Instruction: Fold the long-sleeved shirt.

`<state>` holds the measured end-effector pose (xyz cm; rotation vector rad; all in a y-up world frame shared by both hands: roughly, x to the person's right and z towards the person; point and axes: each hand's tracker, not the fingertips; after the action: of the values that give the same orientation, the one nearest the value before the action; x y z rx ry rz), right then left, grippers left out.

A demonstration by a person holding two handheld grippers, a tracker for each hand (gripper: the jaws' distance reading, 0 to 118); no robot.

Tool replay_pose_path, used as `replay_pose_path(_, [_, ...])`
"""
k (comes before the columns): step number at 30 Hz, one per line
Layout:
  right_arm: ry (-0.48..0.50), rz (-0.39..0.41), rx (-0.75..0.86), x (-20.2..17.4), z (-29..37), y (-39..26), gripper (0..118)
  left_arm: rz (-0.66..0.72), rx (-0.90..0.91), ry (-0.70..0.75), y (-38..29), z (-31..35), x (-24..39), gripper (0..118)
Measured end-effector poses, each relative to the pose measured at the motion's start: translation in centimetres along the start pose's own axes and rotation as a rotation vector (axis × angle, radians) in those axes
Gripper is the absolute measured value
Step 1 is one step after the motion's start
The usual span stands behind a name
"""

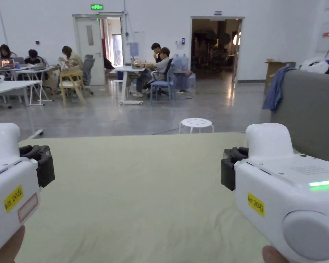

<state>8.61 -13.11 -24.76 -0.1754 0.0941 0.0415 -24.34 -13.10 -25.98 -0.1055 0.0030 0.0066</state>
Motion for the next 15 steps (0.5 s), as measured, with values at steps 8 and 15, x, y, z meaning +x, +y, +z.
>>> replay_pose_path(8, [-0.008,-0.066,0.054,2.5,4.2,1.4,0,-0.039,0.022,-0.017,0.0,3.0,3.2,0])
replay_pose_path(15, [0.008,-0.074,0.052,2.1,4.6,2.0,0,-0.007,0.000,-0.021,-0.5,3.5,3.8,0])
